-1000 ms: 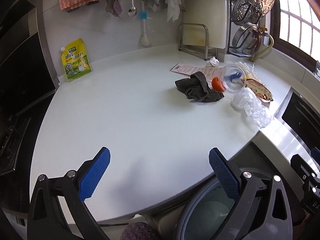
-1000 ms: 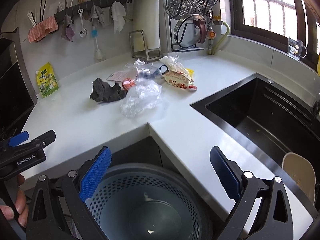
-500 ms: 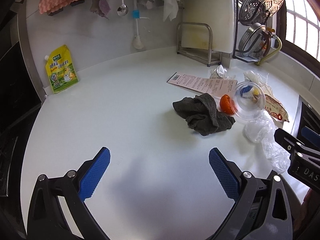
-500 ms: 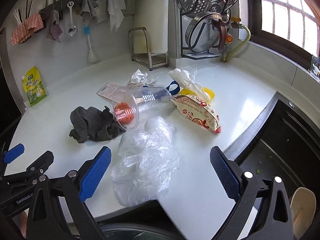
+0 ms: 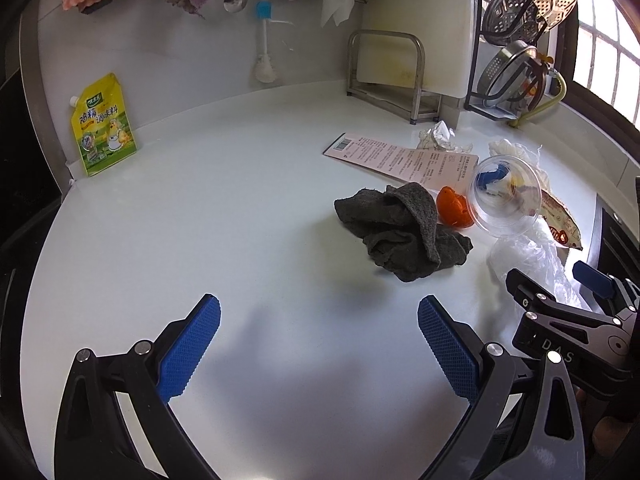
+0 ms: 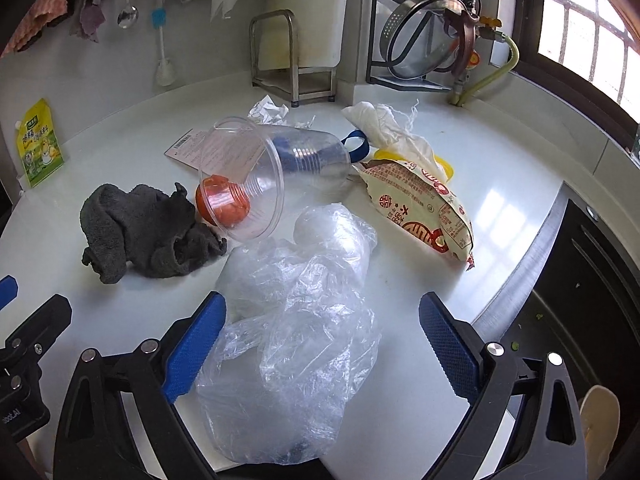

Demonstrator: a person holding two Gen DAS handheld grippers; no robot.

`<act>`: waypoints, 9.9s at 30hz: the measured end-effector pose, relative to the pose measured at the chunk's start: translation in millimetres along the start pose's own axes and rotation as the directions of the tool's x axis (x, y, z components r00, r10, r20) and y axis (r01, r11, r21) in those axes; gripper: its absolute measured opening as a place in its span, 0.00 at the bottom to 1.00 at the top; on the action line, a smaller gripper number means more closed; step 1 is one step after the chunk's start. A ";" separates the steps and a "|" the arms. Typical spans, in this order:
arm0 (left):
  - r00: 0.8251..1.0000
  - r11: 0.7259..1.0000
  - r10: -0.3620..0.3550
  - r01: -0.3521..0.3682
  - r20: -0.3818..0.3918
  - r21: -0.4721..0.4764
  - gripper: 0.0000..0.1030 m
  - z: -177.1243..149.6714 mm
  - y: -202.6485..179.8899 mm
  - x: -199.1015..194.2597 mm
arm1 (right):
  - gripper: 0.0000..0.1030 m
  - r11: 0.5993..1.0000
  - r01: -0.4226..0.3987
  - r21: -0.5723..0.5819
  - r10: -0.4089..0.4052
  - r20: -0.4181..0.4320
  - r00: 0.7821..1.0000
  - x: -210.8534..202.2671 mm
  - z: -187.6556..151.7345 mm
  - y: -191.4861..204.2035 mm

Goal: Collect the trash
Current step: 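Grasp the clear plastic bag with the right tool while the left tool grasps the dark grey cloth, then lift the bag and cloth and carry both tools over the grey bin, then open the right tool dropping the bag while the left tool drops the cloth into the bin, then move both tools back over the countertop toward the cup and orange peel, then grasp the clear plastic cup with the right tool while the left tool grasps the orange peel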

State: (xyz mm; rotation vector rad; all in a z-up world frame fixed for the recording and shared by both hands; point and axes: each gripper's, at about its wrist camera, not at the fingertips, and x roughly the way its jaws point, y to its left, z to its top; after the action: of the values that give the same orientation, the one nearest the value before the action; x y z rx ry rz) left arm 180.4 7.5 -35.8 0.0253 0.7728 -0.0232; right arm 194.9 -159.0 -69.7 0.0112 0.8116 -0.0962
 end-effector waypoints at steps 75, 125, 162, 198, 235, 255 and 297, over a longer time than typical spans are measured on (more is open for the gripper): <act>0.998 0.992 -0.051 0.047 0.029 0.120 0.19 -85.9 -48.6 -108.2 | 0.11 0.969 -0.184 0.165 0.168 0.108 0.980 -153.2 -129.3 -81.0; 0.981 0.980 -0.104 0.129 -0.165 0.148 0.22 -188.7 -49.8 -87.2 | 0.11 0.953 -0.258 0.156 0.277 -0.118 0.954 -128.6 -226.9 -35.8; 0.991 0.988 -0.078 0.091 -0.105 0.126 0.70 -184.2 -33.1 -97.2 | 0.52 0.955 -0.245 0.167 0.256 -0.047 0.966 -146.4 -221.8 -43.9; 0.994 0.999 -0.041 0.039 0.106 0.025 0.94 -71.2 -2.3 -87.2 | 0.69 0.965 -0.223 0.140 0.206 0.126 0.970 -137.8 -113.4 -50.4; 0.997 0.999 -0.042 0.043 0.064 -0.006 0.94 -13.3 15.0 -14.6 | 0.72 0.956 0.081 0.283 -0.099 0.050 0.994 11.4 14.9 -19.2; 0.996 0.996 -0.089 0.088 0.022 0.024 0.94 20.6 -56.8 21.2 | 0.64 0.961 -0.114 0.252 0.077 0.150 0.986 -34.4 -3.4 -70.4; 0.998 0.996 -0.067 0.068 -0.018 0.059 0.23 7.3 -77.5 14.7 | 0.64 0.921 -0.243 0.303 0.182 0.216 0.959 -66.6 -38.4 -120.3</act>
State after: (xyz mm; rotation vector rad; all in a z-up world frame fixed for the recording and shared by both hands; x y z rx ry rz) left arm 193.7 -70.4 -42.0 0.0559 0.7891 -0.1102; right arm 110.6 -271.5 -44.7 0.4003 0.5968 -0.0231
